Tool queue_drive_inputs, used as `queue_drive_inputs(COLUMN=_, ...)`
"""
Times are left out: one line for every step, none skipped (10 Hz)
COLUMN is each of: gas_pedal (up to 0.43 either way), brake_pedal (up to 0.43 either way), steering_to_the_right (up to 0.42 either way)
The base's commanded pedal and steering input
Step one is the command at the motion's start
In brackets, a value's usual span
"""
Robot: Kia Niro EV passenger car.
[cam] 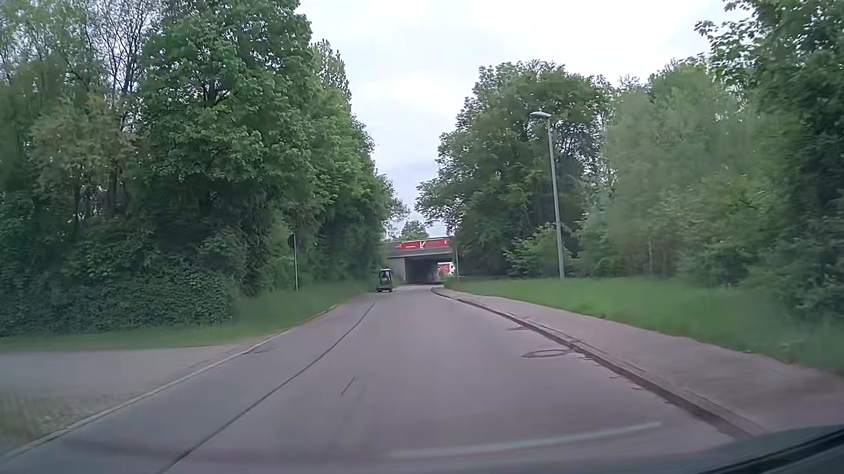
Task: Follow the waypoints while adhering to traffic rules and regulations
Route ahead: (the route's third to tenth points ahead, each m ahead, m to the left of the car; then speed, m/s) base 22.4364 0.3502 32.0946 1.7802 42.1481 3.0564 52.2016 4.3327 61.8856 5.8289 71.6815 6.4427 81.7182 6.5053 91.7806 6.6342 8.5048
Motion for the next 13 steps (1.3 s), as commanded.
queue_drive_inputs(gas_pedal=0.008, brake_pedal=0.0, steering_to_the_right=-0.024)
queue_drive_inputs(gas_pedal=0.039, brake_pedal=0.0, steering_to_the_right=-0.024)
queue_drive_inputs(gas_pedal=0.059, brake_pedal=0.0, steering_to_the_right=-0.023)
queue_drive_inputs(gas_pedal=0.11, brake_pedal=0.0, steering_to_the_right=-0.019)
queue_drive_inputs(gas_pedal=0.118, brake_pedal=0.0, steering_to_the_right=-0.016)
queue_drive_inputs(gas_pedal=0.118, brake_pedal=0.0, steering_to_the_right=-0.016)
queue_drive_inputs(gas_pedal=0.118, brake_pedal=0.0, steering_to_the_right=-0.016)
queue_drive_inputs(gas_pedal=0.118, brake_pedal=0.0, steering_to_the_right=-0.016)
queue_drive_inputs(gas_pedal=0.118, brake_pedal=0.0, steering_to_the_right=-0.015)
queue_drive_inputs(gas_pedal=0.13, brake_pedal=0.0, steering_to_the_right=-0.014)
queue_drive_inputs(gas_pedal=0.13, brake_pedal=0.0, steering_to_the_right=-0.014)
queue_drive_inputs(gas_pedal=0.209, brake_pedal=0.0, steering_to_the_right=-0.014)
queue_drive_inputs(gas_pedal=0.209, brake_pedal=0.0, steering_to_the_right=-0.013)
